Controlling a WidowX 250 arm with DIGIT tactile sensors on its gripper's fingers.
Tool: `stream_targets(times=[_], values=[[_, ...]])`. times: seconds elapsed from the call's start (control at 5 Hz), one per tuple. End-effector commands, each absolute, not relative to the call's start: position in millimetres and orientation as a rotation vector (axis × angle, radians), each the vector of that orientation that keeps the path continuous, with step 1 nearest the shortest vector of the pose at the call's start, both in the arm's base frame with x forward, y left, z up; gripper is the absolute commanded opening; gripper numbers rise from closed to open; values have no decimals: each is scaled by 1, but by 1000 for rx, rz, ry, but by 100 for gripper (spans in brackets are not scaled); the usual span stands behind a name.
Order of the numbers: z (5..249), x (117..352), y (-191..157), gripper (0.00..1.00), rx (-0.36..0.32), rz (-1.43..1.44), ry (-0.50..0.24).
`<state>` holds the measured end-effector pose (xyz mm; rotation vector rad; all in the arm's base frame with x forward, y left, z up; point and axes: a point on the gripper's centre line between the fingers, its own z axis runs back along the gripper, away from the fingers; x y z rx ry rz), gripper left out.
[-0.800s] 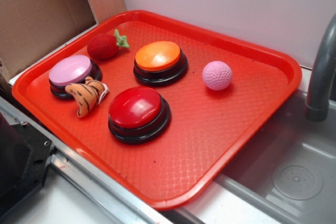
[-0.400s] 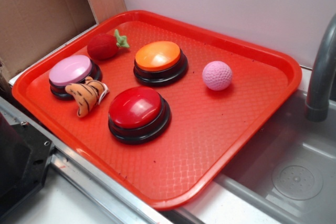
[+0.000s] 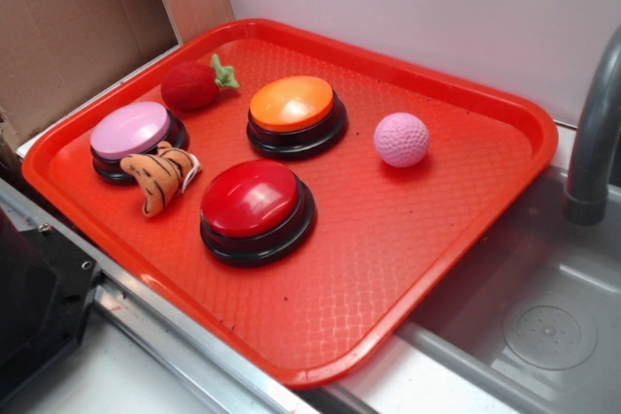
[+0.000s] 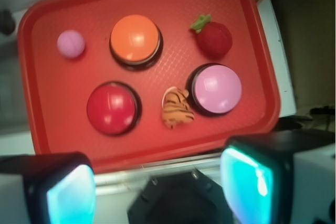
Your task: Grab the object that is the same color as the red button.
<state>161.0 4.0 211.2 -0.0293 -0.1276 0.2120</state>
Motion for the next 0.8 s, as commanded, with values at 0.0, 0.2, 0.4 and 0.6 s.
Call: stream_targets(times=[0.0,0.2,0.4,0.6], values=[[175,203,47,100,-8,493,-236],[146,224,69,100,48,621,-280],[112,243,99,100,86,724,-285],[85,253,108,100,110,779,-283]])
